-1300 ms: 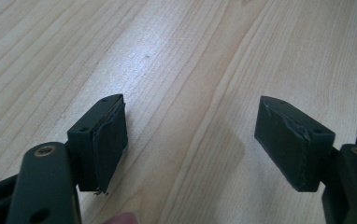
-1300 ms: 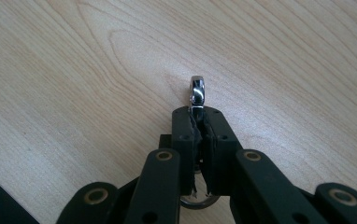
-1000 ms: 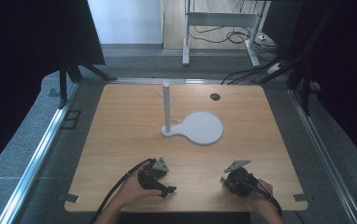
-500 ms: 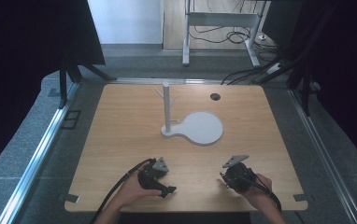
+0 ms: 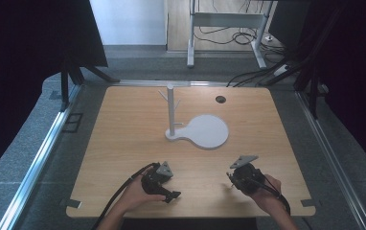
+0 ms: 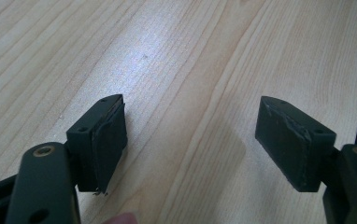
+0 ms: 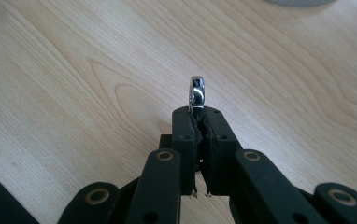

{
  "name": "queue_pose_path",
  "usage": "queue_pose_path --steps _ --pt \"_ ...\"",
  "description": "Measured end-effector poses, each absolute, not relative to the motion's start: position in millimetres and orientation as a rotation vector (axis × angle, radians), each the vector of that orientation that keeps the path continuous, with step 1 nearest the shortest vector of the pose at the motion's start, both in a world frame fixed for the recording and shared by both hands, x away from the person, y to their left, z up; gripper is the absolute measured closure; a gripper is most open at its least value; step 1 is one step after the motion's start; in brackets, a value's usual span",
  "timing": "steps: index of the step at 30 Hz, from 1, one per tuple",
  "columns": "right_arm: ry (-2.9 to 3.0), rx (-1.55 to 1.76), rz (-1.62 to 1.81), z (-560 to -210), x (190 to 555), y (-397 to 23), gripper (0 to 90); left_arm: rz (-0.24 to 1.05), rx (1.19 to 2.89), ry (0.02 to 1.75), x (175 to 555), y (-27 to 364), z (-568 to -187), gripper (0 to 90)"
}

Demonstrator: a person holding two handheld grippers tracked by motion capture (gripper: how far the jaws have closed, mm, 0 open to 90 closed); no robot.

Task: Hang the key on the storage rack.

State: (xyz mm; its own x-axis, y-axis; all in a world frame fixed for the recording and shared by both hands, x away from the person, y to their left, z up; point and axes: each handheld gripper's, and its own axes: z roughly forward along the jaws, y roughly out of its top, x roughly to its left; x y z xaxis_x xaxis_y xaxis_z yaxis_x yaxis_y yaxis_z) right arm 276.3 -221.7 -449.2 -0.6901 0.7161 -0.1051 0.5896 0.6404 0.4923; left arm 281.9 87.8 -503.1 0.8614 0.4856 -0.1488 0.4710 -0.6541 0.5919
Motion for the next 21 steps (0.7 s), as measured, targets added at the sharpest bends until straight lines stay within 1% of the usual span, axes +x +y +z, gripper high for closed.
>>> queue_pose_path --steps 8,21 --pt "2.556 1.035 0.627 -439.2 281.5 -218.8 84.8 0.03 2.386 0.692 281.9 87.8 -503.2 25.4" --pt "2.541 0.98 0.63 -420.1 304.3 -200.2 84.8 0.03 2.388 0.69 281.9 87.9 -503.0 25.4"
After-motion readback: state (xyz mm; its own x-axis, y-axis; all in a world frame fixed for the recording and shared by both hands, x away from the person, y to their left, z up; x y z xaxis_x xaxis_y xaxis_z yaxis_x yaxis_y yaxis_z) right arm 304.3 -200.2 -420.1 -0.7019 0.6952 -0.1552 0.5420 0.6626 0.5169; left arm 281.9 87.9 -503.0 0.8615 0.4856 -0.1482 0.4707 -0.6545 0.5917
